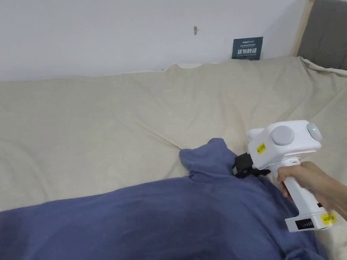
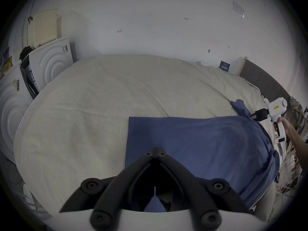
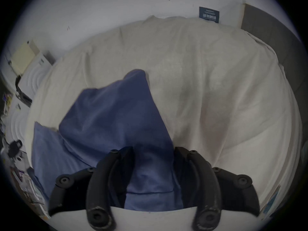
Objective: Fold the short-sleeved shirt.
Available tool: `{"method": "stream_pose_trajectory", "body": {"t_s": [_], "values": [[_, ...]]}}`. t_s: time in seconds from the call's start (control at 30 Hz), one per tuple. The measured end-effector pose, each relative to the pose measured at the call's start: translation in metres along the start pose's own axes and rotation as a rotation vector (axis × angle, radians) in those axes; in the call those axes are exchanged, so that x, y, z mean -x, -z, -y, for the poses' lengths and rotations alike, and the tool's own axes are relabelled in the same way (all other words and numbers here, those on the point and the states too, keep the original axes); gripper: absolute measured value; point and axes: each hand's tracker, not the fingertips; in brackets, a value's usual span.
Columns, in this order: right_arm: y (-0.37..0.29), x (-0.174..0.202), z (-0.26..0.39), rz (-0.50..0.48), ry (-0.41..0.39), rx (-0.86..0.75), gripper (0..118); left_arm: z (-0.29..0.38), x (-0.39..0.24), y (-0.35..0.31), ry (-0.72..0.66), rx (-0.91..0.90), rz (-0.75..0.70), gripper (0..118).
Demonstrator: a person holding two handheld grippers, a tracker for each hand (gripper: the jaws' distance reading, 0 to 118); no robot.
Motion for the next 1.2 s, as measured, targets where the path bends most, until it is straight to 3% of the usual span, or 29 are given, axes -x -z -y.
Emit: {"method": "stream_pose_trajectory", "body": {"t_s": [0.03, 0.07, 0.13, 0.17, 0.47, 0.53, 0.57, 0.63, 0.67, 0.83, 1.0, 1.2], "values": [[-0.003, 0.000, 0.000, -0.017, 0.014, -0.003, 34, 0.001, 0.001, 0.001, 0.000, 0.005, -0.002, 0], [-0.007, 0.002, 0.000, -0.017, 0.026, -0.004, 6, 0.001, 0.002, 0.002, 0.000, 0.006, -0.005, 0], [-0.011, 0.001, -0.002, 0.000, 0.038, -0.019, 0, 0.001, 0.004, 0.004, -0.011, 0.006, -0.006, 0], [-0.011, 0.001, -0.001, -0.009, 0.067, -0.012, 0, 0.001, 0.005, 0.005, -0.018, 0.008, -0.002, 0], [-0.037, 0.004, -0.003, -0.033, 0.092, -0.037, 0, -0.017, 0.010, 0.013, -0.007, 0.010, -0.006, 0], [-0.033, -0.009, -0.015, -0.057, 0.107, -0.056, 0, -0.028, 0.014, 0.025, -0.010, 0.036, -0.011, 2], [-0.037, -0.009, -0.016, -0.063, 0.102, -0.065, 0, -0.033, 0.017, 0.031, -0.013, 0.066, -0.039, 15], [-0.043, -0.009, -0.018, -0.065, 0.103, -0.076, 0, -0.040, 0.022, 0.045, 0.002, 0.084, -0.043, 93], [-0.040, -0.011, -0.021, -0.069, 0.096, -0.081, 0, -0.044, 0.026, 0.055, -0.001, 0.109, -0.040, 117], [-0.042, -0.007, -0.026, -0.054, 0.034, -0.086, 0, -0.064, 0.039, 0.086, -0.059, 0.137, 0.034, 117], [-0.042, -0.005, -0.026, -0.063, 0.025, -0.093, 0, -0.075, 0.040, 0.128, 0.049, 0.251, -0.153, 117], [-0.041, -0.006, -0.027, -0.066, 0.016, -0.089, 0, -0.076, 0.034, 0.170, 0.020, 0.290, -0.090, 117]]}}
